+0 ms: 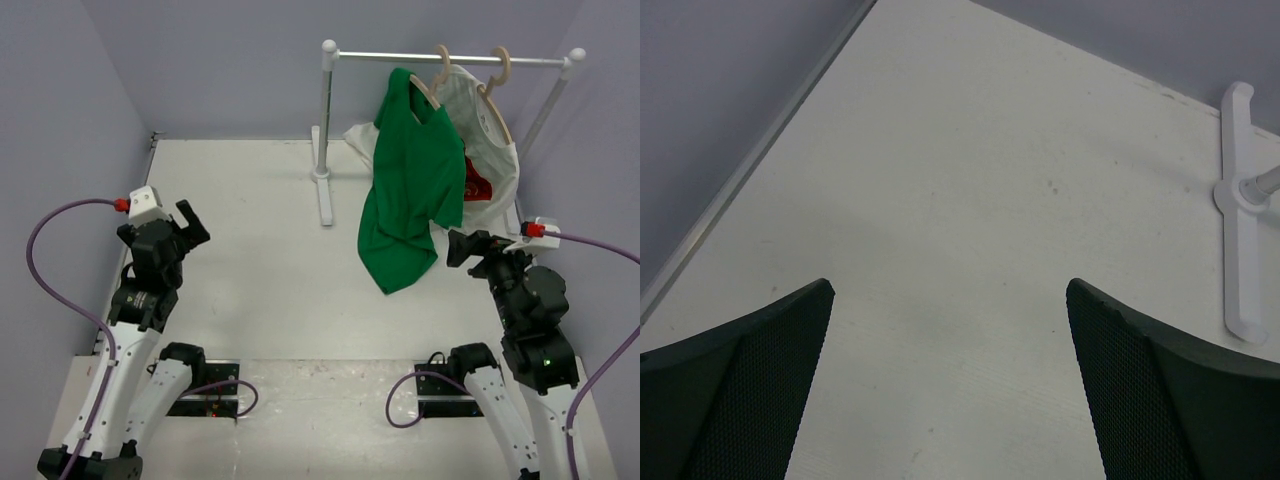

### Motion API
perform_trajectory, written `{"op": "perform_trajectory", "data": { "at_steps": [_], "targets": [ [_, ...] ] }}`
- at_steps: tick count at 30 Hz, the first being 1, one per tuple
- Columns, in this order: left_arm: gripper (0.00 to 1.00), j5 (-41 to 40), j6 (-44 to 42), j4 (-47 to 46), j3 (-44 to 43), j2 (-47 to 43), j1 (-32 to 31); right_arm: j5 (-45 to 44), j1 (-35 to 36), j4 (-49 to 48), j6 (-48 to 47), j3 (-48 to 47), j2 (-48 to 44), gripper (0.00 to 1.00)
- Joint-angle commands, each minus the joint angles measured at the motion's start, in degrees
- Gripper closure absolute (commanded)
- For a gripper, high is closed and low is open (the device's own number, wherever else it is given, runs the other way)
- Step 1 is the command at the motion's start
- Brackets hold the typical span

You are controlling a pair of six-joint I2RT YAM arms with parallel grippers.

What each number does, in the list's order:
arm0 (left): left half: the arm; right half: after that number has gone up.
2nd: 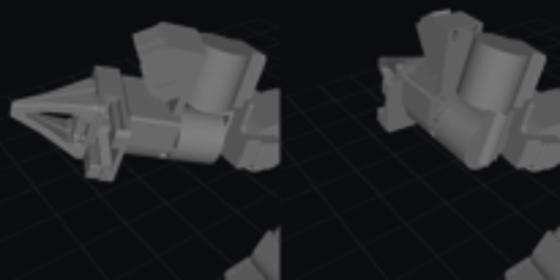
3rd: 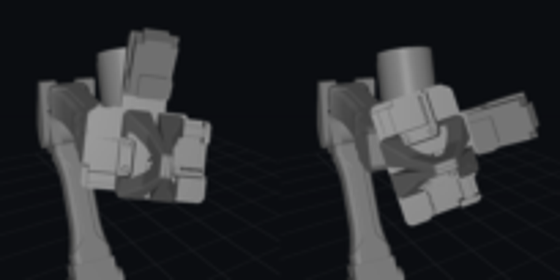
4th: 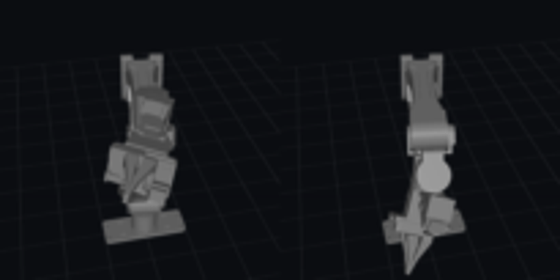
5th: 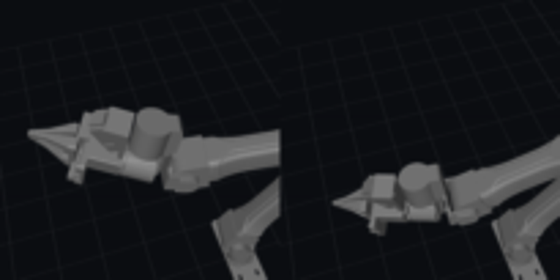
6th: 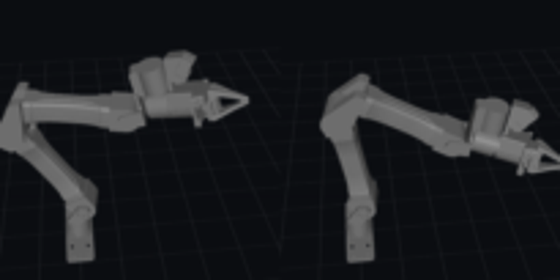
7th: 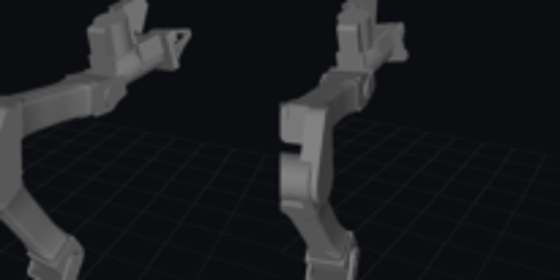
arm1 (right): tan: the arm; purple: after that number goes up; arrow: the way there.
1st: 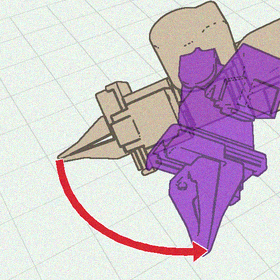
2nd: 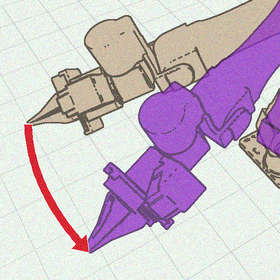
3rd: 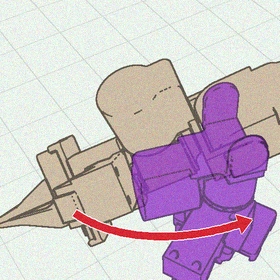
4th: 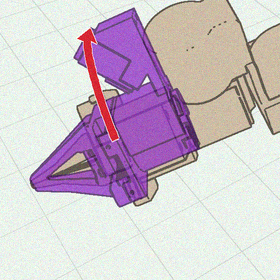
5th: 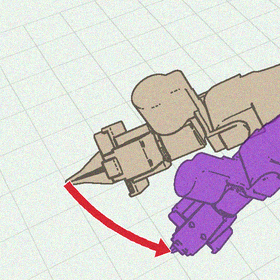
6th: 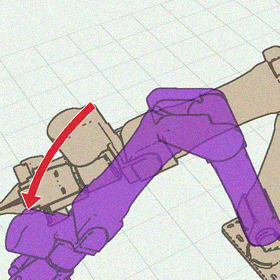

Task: Place the t-shirt on the hanger
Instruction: Reset both arms

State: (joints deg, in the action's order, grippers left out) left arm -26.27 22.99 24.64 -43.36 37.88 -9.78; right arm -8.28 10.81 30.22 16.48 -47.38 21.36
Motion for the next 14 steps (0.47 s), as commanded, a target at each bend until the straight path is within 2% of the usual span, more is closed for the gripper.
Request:
{"op": "perform_trajectory", "data": {
  "at_steps": [1, 14],
  "targets": [
    [0.0, -0.09, -2.1, -2.78, 0.53, -0.5, -0.9, -5.2, 1.25, -3.01, -2.12, 1.01, -0.55, 0.01],
    [0.0, 0.87, -3.56, -4.08, 1.55, -1.43, -1.65, -6.04, 1.32, -2.62, -0.84, 1.12, 0.09, 0.01]
  ]
}}
